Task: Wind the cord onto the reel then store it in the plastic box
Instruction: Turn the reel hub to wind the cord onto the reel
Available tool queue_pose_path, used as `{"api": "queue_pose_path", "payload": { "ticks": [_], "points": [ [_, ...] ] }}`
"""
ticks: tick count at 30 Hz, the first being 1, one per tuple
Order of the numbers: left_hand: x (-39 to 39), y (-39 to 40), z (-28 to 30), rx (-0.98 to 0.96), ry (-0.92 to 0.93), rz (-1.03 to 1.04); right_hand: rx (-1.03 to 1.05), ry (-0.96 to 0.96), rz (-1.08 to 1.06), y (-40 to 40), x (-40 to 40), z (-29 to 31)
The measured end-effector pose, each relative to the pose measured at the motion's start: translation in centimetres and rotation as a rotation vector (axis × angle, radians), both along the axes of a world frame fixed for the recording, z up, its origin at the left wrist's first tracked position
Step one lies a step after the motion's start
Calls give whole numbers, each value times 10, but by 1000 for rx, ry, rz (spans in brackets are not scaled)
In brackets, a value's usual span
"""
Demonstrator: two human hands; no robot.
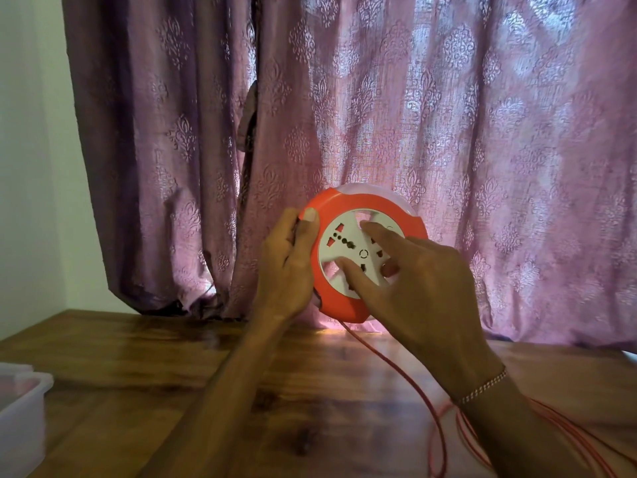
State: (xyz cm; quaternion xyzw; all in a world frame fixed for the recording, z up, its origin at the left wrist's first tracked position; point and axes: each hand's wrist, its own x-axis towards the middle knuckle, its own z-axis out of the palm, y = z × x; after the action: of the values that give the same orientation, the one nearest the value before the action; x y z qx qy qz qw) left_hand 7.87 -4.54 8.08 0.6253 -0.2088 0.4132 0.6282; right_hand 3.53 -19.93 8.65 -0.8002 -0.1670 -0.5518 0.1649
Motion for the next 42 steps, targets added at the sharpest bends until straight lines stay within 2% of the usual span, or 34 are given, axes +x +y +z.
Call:
{"api": "queue_pose_path", "payload": {
  "ticks": [8, 13, 17, 25, 31, 36, 42],
  "points": [
    [1, 2, 0, -4, 46, -8, -182, -155, 126, -9, 5, 2],
    [2, 4, 0, -2, 63, 0, -307, -64, 173, -12, 4, 3],
    [2, 5, 1, 3, 52, 8, -425, 4, 73, -13, 5, 3],
    [1, 4, 1, 27, 36, 38, -382, -31, -48, -9, -1, 4],
    [1, 2, 1, 37, 9, 80, -212, 19, -77, -3, -2, -2],
    [0, 1, 0, 41, 12, 71, -43, -24, -72, -1, -4, 1],
    [1, 0, 0, 41, 25, 54, -155, -112, 20, -7, 3, 3]
  ]
}}
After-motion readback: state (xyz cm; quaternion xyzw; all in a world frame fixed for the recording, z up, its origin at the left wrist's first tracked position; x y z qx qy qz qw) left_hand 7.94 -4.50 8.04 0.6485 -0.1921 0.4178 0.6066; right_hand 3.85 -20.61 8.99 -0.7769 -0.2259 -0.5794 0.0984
